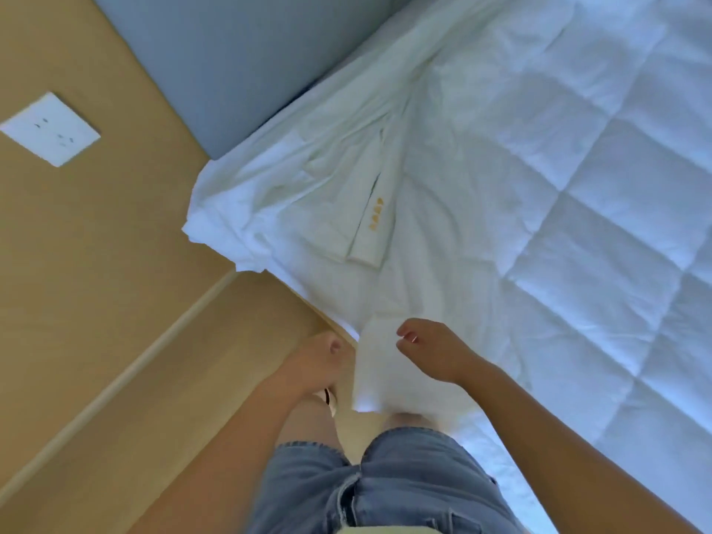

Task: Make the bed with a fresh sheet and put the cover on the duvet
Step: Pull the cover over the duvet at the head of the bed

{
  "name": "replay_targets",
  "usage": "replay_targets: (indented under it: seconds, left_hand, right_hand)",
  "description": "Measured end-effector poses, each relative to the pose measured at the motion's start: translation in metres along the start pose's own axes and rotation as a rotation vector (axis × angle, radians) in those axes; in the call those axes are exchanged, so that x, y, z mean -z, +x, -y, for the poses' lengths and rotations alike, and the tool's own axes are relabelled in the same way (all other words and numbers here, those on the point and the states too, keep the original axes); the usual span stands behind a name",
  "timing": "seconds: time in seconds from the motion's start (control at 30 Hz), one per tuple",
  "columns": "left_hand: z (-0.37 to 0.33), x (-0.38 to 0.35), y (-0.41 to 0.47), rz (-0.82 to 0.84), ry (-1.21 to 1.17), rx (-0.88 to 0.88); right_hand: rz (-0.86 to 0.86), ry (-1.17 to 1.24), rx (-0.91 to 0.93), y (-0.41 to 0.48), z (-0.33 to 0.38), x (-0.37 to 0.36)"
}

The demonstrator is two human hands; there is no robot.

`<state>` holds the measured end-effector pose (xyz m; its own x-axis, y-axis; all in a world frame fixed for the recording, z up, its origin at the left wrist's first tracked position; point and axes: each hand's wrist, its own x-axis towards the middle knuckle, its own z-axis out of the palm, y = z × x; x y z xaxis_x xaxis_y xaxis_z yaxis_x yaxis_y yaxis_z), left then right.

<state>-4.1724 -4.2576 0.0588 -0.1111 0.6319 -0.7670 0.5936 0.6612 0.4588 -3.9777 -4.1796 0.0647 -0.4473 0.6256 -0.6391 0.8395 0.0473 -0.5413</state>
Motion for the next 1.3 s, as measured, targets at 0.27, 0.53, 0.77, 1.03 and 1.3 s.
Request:
replay_targets:
  seconds: [0.27, 0.53, 0.77, 1.03, 1.3]
  left_hand:
    - [-0.069, 0.105, 0.162, -0.065, 0.284, -0.195]
    - [-0.131, 0.102, 0.309, -0.349, 0.476, -0.336]
    - [-0.162, 0.127, 0.379, -0.367, 0.587, -0.288]
    - [-0.153, 0.246, 0.348, 0.082, -0.655, -0.181]
    - [-0.191, 0.293, 0.337, 0.753, -0.013, -0.293]
  right_hand:
    - [-0.183, 0.210, -0.119, 0.142, 0.062, 0.037]
    - [-0.475, -0.100, -0.131, 0.277, 0.038, 0.095]
    - [-0.480, -0.257, -0.405, 0.343, 0.001, 0.146]
    - [-0.509, 0.274, -0.509, 0.387, 0.029, 0.229]
    - [-0.855, 0.833, -0.335, 0.455, 0.090, 0.292]
